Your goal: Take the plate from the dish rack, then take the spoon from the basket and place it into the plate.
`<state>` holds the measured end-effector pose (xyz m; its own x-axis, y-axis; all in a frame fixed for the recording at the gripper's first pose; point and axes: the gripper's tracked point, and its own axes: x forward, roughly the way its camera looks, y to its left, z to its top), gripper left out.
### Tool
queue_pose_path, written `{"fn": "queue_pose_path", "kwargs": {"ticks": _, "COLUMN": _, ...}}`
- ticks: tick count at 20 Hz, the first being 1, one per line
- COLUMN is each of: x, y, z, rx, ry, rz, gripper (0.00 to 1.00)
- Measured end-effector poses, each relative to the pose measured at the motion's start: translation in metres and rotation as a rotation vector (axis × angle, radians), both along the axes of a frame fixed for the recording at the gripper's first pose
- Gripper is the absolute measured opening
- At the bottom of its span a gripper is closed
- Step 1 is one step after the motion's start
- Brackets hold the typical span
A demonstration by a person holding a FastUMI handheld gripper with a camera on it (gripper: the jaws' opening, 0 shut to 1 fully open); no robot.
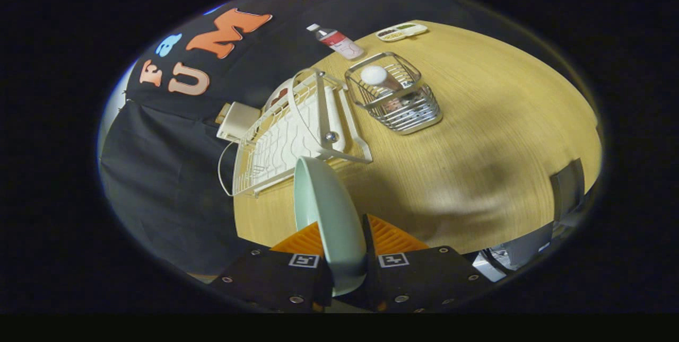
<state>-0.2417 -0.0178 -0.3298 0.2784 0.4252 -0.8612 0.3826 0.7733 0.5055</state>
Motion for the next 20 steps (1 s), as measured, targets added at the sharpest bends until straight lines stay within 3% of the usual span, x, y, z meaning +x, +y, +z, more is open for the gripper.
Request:
{"fn": "queue_pose_path", "kwargs": {"ticks": 3, "x": -0.011, "y": 0.003, "z": -0.017, "rx": 0.011, "ry": 0.016, "rz": 0.004, "gripper": 0.26}}
{"fn": "queue_pose_path", "kwargs": {"ticks": 8, "x": -0.006, "y": 0.011, "z": -0.029, "rx": 0.067, "ry": 0.019, "rz": -0.085, "gripper": 0.27}}
{"fn": "queue_pose_path", "kwargs": {"ticks": 11, "x": -0.001, "y": 0.006, "z": -0.036, "rx": 0.024, "ry": 0.001, "rz": -0.100, "gripper": 0.32}}
{"fn": "queue_pose_path", "kwargs": {"ticks": 16, "x": 0.007, "y": -0.015, "z": -0.032, "rx": -0.073, "ry": -0.061, "rz": -0.092, "gripper": 0.63}}
{"fn": "queue_pose_path", "kwargs": {"ticks": 20, "x": 0.049, "y": -0.062, "z": -0.004, "rx": -0.289, "ry": -0.273, "rz": -0.125, "gripper": 0.74}}
